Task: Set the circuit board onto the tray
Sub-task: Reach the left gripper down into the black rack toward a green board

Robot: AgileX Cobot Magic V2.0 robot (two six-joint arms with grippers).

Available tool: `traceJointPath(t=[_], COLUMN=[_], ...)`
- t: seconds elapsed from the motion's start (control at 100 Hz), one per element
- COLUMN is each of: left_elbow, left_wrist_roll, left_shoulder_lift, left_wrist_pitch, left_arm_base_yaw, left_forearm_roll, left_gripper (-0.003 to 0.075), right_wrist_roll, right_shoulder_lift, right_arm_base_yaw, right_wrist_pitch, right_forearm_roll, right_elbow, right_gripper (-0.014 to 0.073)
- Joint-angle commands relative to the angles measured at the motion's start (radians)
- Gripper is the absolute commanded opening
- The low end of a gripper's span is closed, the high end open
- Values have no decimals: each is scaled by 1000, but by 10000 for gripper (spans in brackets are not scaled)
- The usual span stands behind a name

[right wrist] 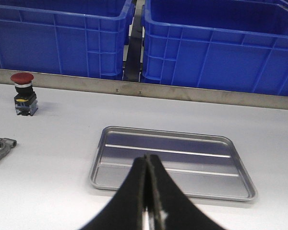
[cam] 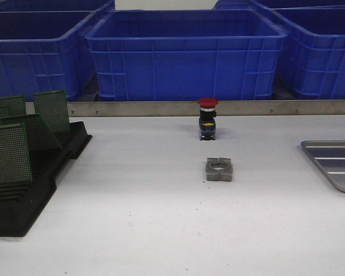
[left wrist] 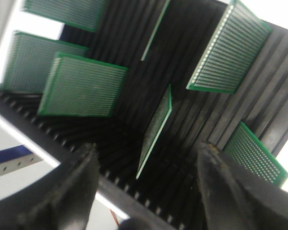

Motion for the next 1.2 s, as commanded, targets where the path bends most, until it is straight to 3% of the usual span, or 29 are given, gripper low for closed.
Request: traceJointPath(t=[0.0, 0.38, 0.45, 0.67, 0.87, 1.19], left_elbow=[-53, -53, -53, -53, -62, -274], left_wrist_roll=[24, 93, 93, 93, 93, 93], left_shoulder_lift=[19, 168, 174, 177, 171, 85], left_wrist_pitch=[-25, -85, -94, -98, -66, 242], left_arm_base_yaw=[-13, -20, -20, -20, -20, -20], left_forearm_roll=[-16, 4, 4, 18, 65, 109], left_gripper=[412, 384, 313, -19, -17, -17], right_wrist_roll=[3, 3, 3, 3, 3, 3], right_shoulder_lift=[-17, -17, -17, -17, -17, -17], right_arm_base_yaw=[2, 2, 2, 2, 2, 2], right_wrist_pitch=[-78, -78, -78, -78, -78, -78], right_forearm_roll=[-11, -11, -11, -11, -11, -11], right_elbow=[2, 2, 2, 2, 2, 2], right_gripper=[-60, -60, -60, -60, -60, -60])
